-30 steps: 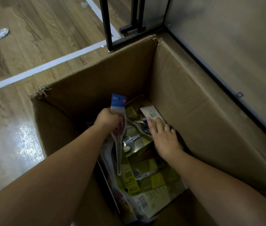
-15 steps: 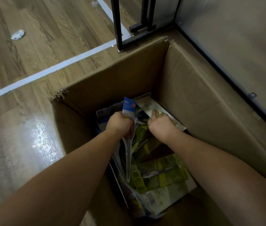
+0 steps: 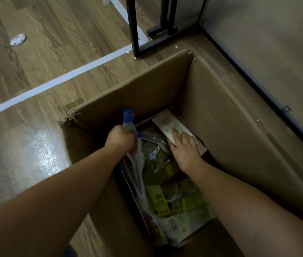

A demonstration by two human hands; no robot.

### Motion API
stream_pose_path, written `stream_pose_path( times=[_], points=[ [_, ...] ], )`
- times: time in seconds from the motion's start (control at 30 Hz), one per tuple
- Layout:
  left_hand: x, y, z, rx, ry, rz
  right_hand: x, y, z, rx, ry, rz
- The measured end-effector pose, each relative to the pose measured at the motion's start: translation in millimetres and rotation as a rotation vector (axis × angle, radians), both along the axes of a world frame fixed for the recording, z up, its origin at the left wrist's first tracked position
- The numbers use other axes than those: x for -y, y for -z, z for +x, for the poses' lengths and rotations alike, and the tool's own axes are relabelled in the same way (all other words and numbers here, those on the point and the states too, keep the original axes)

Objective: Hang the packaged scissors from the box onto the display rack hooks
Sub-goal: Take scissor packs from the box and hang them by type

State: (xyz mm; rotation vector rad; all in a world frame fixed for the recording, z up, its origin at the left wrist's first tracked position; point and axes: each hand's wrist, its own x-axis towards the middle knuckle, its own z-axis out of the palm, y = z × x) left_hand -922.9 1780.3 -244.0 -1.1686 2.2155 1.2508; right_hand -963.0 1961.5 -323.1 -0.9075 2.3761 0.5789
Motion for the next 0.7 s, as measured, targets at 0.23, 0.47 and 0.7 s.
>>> stream_pose_path(
  times=[0.23,0.47,0.7],
  points=[
    [-5,12,-10,-0.063,0.157,-0.089,33,23,-24,0.06,-0.253,-0.052],
    [0,8,-12,-0.087,0.173,-0.097,42,9,-27,0.201,-0.203,0.02],
    [1,9,-11,-0.116,0.153,-0.073,25,-21,-15,0.157,-0.095,0.005]
  ],
)
